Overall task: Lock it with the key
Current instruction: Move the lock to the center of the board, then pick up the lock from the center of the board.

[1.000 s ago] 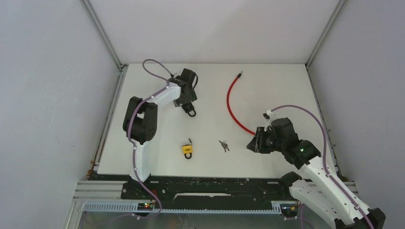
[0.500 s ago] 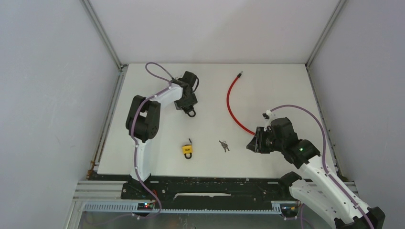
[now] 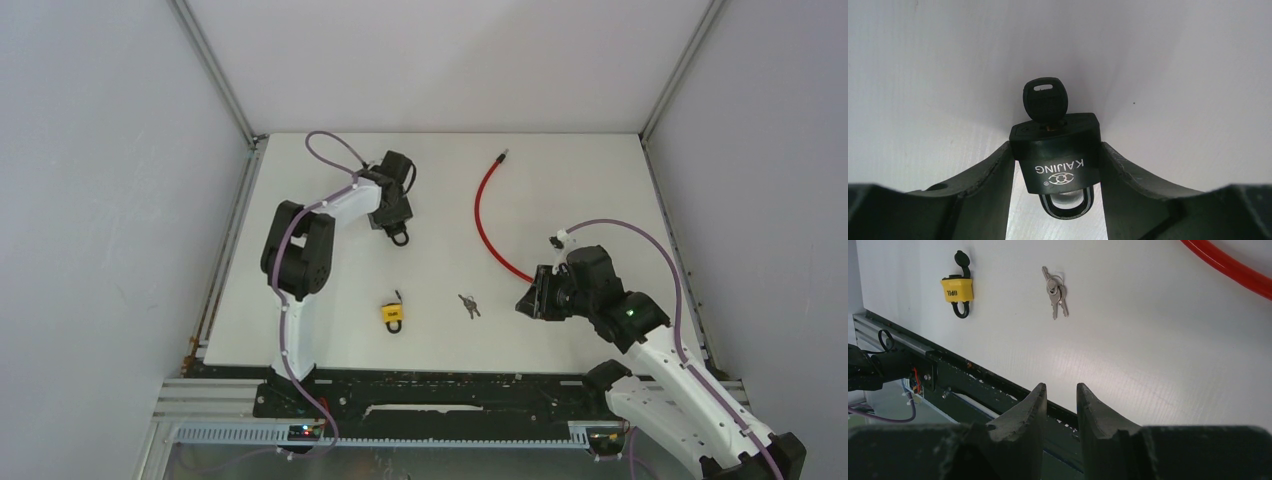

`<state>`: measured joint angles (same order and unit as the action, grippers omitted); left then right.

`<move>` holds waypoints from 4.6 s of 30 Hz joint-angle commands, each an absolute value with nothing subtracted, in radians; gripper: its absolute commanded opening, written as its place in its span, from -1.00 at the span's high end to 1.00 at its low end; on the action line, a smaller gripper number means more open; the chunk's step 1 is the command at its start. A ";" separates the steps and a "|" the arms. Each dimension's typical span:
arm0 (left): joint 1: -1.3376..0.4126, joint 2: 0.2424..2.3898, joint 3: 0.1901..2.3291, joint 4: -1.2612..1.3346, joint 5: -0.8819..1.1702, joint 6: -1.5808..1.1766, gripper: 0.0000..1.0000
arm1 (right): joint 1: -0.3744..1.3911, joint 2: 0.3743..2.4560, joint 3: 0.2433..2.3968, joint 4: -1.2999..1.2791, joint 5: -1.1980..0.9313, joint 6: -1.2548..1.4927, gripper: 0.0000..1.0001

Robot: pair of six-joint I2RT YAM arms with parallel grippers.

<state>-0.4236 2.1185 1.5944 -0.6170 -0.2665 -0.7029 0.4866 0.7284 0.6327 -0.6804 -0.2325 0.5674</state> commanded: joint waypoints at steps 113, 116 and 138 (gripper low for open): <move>-1.380 0.906 0.961 -0.279 -0.468 0.212 1.00 | 0.918 0.884 0.843 -0.166 -0.210 0.635 -0.32; -1.381 0.916 0.964 -0.276 -0.454 0.212 1.00 | 0.918 0.906 0.844 -0.145 -0.260 0.644 -0.33; -1.410 0.869 0.961 -0.238 -0.489 0.175 0.02 | 0.902 0.873 0.842 -0.126 -0.210 0.556 1.00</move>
<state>-1.3998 0.9630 0.8940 -0.3637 -0.4522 0.2008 0.9188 0.9569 0.8009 -0.1501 -0.3023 0.6334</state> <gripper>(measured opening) 0.563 0.304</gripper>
